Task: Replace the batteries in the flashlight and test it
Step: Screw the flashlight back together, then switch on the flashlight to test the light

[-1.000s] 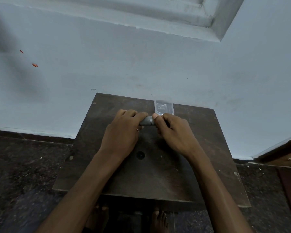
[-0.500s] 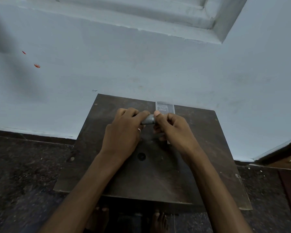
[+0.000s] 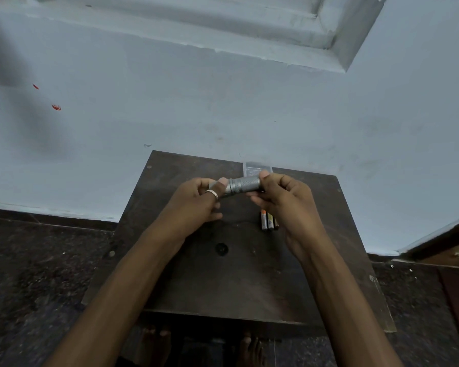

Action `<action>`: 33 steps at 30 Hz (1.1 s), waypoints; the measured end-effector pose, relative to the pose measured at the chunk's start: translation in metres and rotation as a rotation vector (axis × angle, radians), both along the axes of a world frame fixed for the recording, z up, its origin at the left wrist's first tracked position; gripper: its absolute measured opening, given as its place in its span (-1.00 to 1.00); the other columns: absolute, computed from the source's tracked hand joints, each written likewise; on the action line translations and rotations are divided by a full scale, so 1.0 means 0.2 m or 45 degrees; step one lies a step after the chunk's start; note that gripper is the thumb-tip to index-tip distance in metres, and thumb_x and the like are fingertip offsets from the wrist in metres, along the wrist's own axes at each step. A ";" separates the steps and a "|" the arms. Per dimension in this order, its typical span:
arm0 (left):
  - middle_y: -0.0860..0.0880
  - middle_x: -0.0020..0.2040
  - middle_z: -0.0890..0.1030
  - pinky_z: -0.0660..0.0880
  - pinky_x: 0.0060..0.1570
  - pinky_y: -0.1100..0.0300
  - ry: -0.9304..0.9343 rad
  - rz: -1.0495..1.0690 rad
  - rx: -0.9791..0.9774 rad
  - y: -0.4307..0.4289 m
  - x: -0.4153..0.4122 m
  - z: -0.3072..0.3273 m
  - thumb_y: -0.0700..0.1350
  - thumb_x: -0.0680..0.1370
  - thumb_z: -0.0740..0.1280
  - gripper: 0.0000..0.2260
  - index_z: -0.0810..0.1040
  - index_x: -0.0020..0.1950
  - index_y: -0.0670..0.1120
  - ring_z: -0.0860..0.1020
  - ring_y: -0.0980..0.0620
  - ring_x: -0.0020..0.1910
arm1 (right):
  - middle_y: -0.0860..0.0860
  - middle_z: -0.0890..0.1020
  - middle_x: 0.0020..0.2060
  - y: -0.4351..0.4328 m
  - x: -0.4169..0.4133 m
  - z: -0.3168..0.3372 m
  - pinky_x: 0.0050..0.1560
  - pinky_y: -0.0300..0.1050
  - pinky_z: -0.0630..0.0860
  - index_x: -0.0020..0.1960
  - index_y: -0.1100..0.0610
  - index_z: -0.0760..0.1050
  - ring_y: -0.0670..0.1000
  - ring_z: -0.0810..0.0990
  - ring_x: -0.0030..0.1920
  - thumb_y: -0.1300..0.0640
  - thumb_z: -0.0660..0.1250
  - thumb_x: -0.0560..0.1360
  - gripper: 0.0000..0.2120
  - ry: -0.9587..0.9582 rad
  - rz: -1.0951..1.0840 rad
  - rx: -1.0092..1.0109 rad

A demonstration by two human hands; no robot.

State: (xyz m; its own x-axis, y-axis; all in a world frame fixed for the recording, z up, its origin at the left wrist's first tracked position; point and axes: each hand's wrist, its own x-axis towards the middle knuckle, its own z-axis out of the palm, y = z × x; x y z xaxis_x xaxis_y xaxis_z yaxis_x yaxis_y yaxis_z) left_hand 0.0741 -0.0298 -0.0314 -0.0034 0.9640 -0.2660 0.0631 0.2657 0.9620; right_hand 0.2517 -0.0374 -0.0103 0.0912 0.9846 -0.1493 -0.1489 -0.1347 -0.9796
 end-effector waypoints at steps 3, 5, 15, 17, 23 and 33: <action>-0.07 -0.04 0.62 0.62 -0.15 0.25 -0.215 0.047 -0.040 0.00 0.02 0.00 0.07 0.56 0.38 -0.74 0.64 0.05 -0.11 0.62 0.14 -0.16 | 0.26 0.70 0.02 0.00 -0.02 0.00 -0.08 -0.20 0.65 0.24 0.33 0.49 0.14 0.74 0.03 0.11 0.39 0.60 -0.66 0.107 -0.153 0.030; -0.09 -0.05 0.63 0.61 -0.12 0.26 -0.296 0.074 -0.039 0.00 0.03 0.00 0.03 0.56 0.40 -0.75 0.65 0.04 -0.14 0.62 0.13 -0.16 | 0.22 0.69 -0.02 0.01 -0.04 0.00 -0.11 -0.23 0.65 0.27 0.33 0.43 0.08 0.75 -0.02 0.12 0.42 0.58 -0.61 0.144 -0.261 0.048; -0.11 0.02 0.65 0.62 -0.05 0.22 -0.338 0.119 0.030 -0.01 0.04 0.02 -0.04 0.55 0.42 -0.82 0.64 0.03 -0.13 0.63 0.10 -0.10 | 0.32 0.66 0.00 0.00 -0.10 -0.03 -0.09 -0.10 0.71 0.20 0.31 0.42 0.20 0.73 0.04 0.10 0.48 0.53 -0.60 0.091 -0.328 0.030; -0.11 0.04 0.66 0.62 -0.05 0.22 -0.327 0.100 0.032 -0.02 0.05 0.01 -0.02 0.54 0.43 -0.81 0.64 0.04 -0.11 0.64 0.09 -0.08 | 0.26 0.64 -0.10 -0.01 -0.12 -0.03 -0.12 -0.09 0.70 0.22 0.31 0.39 0.20 0.73 0.03 0.14 0.50 0.51 -0.57 0.123 -0.321 0.038; -0.02 -0.01 0.72 0.62 -0.01 0.17 -0.296 0.071 0.028 -0.01 0.04 0.02 0.16 0.53 0.39 -0.70 0.67 0.01 -0.06 0.66 0.13 -0.04 | 0.18 0.66 -0.13 0.00 -0.10 -0.01 -0.16 -0.08 0.69 0.09 0.23 0.38 0.16 0.75 -0.07 0.24 0.49 0.51 -0.70 0.271 -0.361 0.088; -0.01 0.41 0.51 0.24 0.45 0.04 -0.715 0.184 -0.133 0.02 -0.08 0.10 0.48 0.49 0.05 -0.19 0.36 0.50 -0.07 0.36 0.00 0.46 | 0.13 0.70 -0.18 0.00 -0.07 0.02 -0.17 -0.09 0.68 0.18 0.32 0.41 0.10 0.76 -0.12 0.28 0.49 0.51 -0.65 0.312 -0.353 0.157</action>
State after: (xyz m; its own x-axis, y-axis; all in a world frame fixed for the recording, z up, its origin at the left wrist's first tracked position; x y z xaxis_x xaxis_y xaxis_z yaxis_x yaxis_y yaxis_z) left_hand 0.0590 -0.0257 -0.0117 0.0363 0.9327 -0.3589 -0.4922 0.3292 0.8058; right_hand 0.2385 -0.0373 -0.0067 0.3329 0.9394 -0.0818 -0.3949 0.0601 -0.9168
